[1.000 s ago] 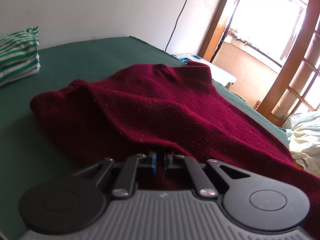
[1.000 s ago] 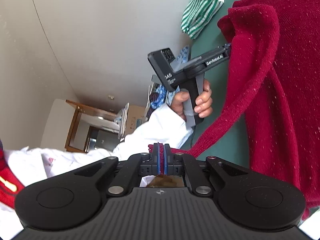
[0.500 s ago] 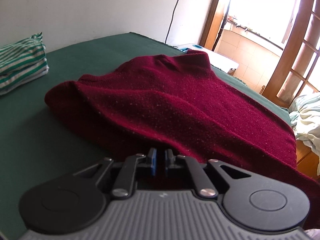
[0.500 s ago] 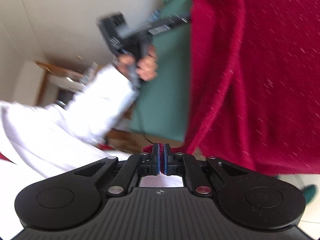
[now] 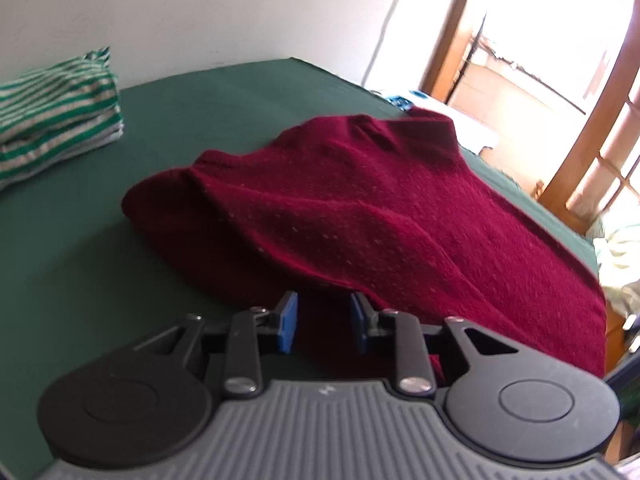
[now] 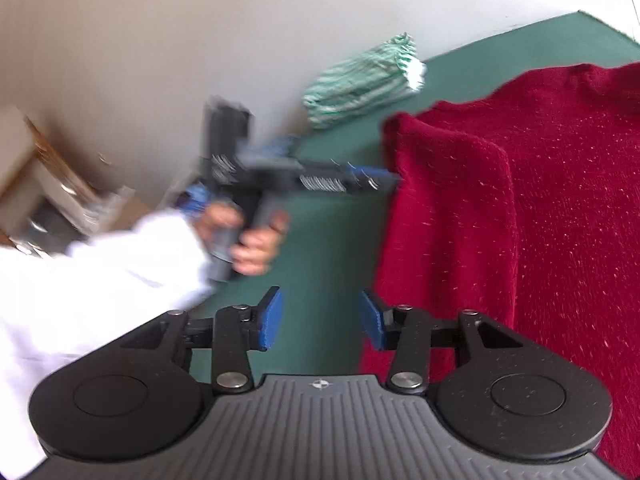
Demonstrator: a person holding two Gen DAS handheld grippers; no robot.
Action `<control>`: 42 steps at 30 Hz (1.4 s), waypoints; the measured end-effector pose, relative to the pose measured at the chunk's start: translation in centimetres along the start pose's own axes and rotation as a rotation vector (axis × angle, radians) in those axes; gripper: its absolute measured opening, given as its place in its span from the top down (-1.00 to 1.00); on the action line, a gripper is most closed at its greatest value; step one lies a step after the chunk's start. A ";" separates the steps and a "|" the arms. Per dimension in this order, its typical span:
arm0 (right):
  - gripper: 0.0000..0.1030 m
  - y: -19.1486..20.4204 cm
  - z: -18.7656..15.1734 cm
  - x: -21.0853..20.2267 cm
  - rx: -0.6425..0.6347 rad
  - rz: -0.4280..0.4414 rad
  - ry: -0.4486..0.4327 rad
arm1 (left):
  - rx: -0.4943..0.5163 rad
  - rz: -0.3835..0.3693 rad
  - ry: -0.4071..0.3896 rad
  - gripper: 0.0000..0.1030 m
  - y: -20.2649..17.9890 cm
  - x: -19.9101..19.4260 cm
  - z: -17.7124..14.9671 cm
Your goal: Fold clothes
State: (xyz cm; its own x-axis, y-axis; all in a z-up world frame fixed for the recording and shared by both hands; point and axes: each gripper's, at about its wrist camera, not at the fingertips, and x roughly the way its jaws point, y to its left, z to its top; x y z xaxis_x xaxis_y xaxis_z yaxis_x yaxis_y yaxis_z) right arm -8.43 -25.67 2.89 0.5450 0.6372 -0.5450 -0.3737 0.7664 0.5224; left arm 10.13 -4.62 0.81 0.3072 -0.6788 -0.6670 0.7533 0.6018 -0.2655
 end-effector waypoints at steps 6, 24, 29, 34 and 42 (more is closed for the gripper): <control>0.38 -0.6 -1.5 4.4 -0.054 -0.187 0.028 | -0.119 0.015 -0.049 0.02 3.0 0.6 1.8; 0.90 -1.8 -1.6 2.2 -0.018 -0.118 -0.047 | -0.242 0.033 -0.180 1.00 4.1 0.4 4.1; 0.90 -1.7 -2.0 2.3 -0.038 -0.057 -0.008 | -0.203 0.093 -0.179 1.00 3.6 -1.0 3.2; 0.70 -1.8 -2.8 2.6 -0.027 -0.060 0.061 | -0.178 0.127 -0.095 1.00 4.0 1.1 2.3; 0.22 2.7 -4.1 -0.7 -0.101 -0.055 0.145 | -0.150 0.102 -0.069 0.65 2.9 2.4 2.2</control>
State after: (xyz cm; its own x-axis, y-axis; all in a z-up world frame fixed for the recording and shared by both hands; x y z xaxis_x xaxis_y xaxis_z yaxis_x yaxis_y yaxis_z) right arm -12.87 -23.73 2.03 0.4553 0.5936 -0.6635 -0.4237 0.7999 0.4250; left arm 14.35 -5.37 -0.03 0.4208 -0.6349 -0.6480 0.6223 0.7217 -0.3030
